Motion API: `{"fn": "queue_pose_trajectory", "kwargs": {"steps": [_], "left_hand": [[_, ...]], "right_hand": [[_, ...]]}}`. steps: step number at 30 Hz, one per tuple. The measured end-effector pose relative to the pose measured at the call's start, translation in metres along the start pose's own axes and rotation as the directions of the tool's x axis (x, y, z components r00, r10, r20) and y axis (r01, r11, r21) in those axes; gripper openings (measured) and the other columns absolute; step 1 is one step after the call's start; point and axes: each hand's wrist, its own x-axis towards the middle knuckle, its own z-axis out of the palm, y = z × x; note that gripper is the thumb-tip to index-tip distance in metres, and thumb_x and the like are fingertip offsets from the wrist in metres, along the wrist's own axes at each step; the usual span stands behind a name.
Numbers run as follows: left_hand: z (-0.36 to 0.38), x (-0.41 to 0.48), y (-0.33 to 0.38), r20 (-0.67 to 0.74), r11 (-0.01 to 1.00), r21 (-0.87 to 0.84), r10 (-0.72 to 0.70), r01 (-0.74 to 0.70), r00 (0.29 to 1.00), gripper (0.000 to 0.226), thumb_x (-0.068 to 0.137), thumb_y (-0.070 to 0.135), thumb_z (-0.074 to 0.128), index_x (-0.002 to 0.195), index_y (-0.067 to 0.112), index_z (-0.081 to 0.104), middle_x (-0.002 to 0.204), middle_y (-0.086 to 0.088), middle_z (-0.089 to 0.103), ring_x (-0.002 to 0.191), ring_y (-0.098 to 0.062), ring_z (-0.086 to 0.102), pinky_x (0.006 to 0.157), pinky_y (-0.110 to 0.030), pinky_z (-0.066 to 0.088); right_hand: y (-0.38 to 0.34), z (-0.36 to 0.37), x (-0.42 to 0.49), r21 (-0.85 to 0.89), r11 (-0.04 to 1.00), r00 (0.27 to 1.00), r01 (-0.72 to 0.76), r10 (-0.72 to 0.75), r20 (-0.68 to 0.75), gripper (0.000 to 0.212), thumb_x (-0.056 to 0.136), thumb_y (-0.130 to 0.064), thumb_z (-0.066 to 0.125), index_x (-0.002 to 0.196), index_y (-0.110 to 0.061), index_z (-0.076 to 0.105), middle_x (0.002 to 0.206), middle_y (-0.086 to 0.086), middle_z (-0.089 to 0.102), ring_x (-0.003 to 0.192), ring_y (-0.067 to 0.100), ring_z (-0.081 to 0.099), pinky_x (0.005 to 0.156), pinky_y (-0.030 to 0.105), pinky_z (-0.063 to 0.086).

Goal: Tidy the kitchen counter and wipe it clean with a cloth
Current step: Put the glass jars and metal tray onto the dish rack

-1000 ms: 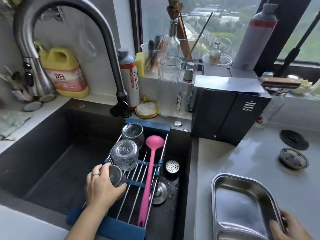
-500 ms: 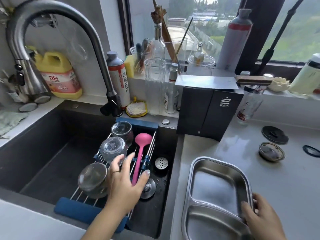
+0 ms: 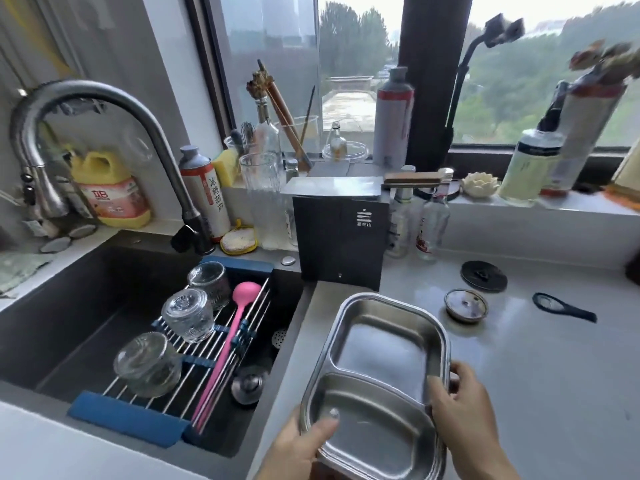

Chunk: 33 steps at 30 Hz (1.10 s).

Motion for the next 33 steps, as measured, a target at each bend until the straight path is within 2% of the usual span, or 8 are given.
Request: {"fn": "queue_pose_trajectory", "kwargs": {"steps": [2, 4, 6, 12, 15, 21, 29, 33], "left_hand": [[-0.010, 0.000, -0.003, -0.063, 0.982, 0.070, 0.178, -0.174, 0.982, 0.041, 0.079, -0.004, 0.059, 0.115, 0.017, 0.057, 0.094, -0.016, 0.065, 0.081, -0.020, 0.064, 0.070, -0.026, 0.050], [-0.025, -0.001, 0.005, -0.142, 0.971, 0.045, 0.241, -0.237, 0.960, 0.037, 0.080, -0.015, 0.047, 0.102, 0.012, 0.060, 0.085, -0.023, 0.063, 0.070, -0.031, 0.065, 0.056, -0.034, 0.058], [-0.046, 0.008, 0.018, -0.227, 0.962, -0.033, 0.258, -0.272, 0.939, 0.031, 0.082, -0.015, 0.042, 0.099, 0.006, 0.057, 0.085, -0.023, 0.062, 0.073, -0.037, 0.061, 0.048, -0.044, 0.057], [-0.144, 0.045, 0.078, -0.436, 0.906, -0.028, 0.369, -0.423, 0.821, 0.024, 0.086, -0.009, 0.041, 0.104, 0.006, 0.045, 0.091, -0.014, 0.056, 0.080, -0.026, 0.056, 0.040, -0.029, 0.054], [-0.188, 0.073, 0.105, -0.521, 0.901, -0.015, 0.363, -0.433, 0.772, 0.021, 0.086, -0.007, 0.042, 0.101, 0.006, 0.039, 0.091, -0.012, 0.048, 0.078, -0.024, 0.053, 0.037, -0.025, 0.052], [-0.241, 0.127, 0.147, -0.523, 0.918, 0.011, 0.343, -0.396, 0.780, 0.016, 0.085, -0.007, 0.043, 0.081, 0.009, 0.046, 0.087, -0.010, 0.052, 0.075, -0.022, 0.054, 0.038, -0.026, 0.052], [-0.270, 0.171, 0.159, -0.483, 0.950, -0.014, 0.266, -0.311, 0.834, 0.018, 0.087, -0.005, 0.042, 0.079, 0.008, 0.051, 0.082, -0.012, 0.057, 0.070, -0.021, 0.055, 0.037, -0.020, 0.049], [-0.269, 0.172, 0.156, -0.497, 0.947, 0.028, 0.290, -0.320, 0.818, 0.017, 0.086, -0.003, 0.045, 0.079, 0.008, 0.056, 0.085, -0.011, 0.059, 0.073, -0.020, 0.057, 0.037, -0.019, 0.050]], "right_hand": [[-0.006, 0.008, -0.003, 0.023, 1.000, 0.998, -0.009, 0.007, 0.069, 0.008, 0.080, -0.014, 0.057, 0.084, -0.021, 0.056, 0.073, 0.007, 0.066, 0.065, 0.029, 0.062, 0.070, 0.039, 0.050], [-0.017, 0.021, -0.009, 0.059, 0.998, 0.981, -0.008, -0.003, 0.194, 0.009, 0.082, -0.016, 0.059, 0.090, -0.019, 0.058, 0.078, 0.006, 0.066, 0.065, 0.024, 0.063, 0.072, 0.041, 0.053], [-0.029, 0.037, -0.017, 0.123, 0.992, 0.945, -0.027, -0.015, 0.326, 0.015, 0.084, -0.016, 0.060, 0.097, -0.022, 0.054, 0.083, 0.007, 0.064, 0.067, 0.024, 0.066, 0.070, 0.042, 0.057], [-0.042, 0.076, -0.029, 0.087, 0.996, 0.891, -0.023, -0.019, 0.453, 0.019, 0.087, -0.011, 0.056, 0.105, -0.017, 0.053, 0.085, 0.008, 0.058, 0.067, 0.028, 0.064, 0.061, 0.035, 0.057], [-0.046, 0.096, -0.031, 0.029, 0.999, 0.903, -0.037, 0.020, 0.430, 0.016, 0.085, -0.008, 0.057, 0.099, -0.013, 0.058, 0.083, 0.010, 0.060, 0.068, 0.031, 0.065, 0.064, 0.038, 0.056], [-0.057, 0.139, -0.028, -0.080, 0.997, 0.955, 0.000, 0.023, 0.295, 0.015, 0.080, -0.007, 0.060, 0.087, -0.020, 0.060, 0.072, 0.001, 0.065, 0.064, 0.025, 0.068, 0.081, 0.047, 0.053], [-0.052, 0.156, -0.031, -0.149, 0.987, 0.987, -0.052, 0.074, 0.146, 0.019, 0.079, -0.005, 0.062, 0.081, -0.024, 0.063, 0.070, -0.001, 0.067, 0.061, 0.024, 0.069, 0.081, 0.050, 0.053], [-0.051, 0.153, -0.034, -0.176, 0.981, 0.990, -0.076, 0.095, 0.103, 0.022, 0.078, -0.005, 0.062, 0.079, -0.027, 0.062, 0.070, -0.003, 0.068, 0.064, 0.023, 0.070, 0.081, 0.051, 0.052]]}}
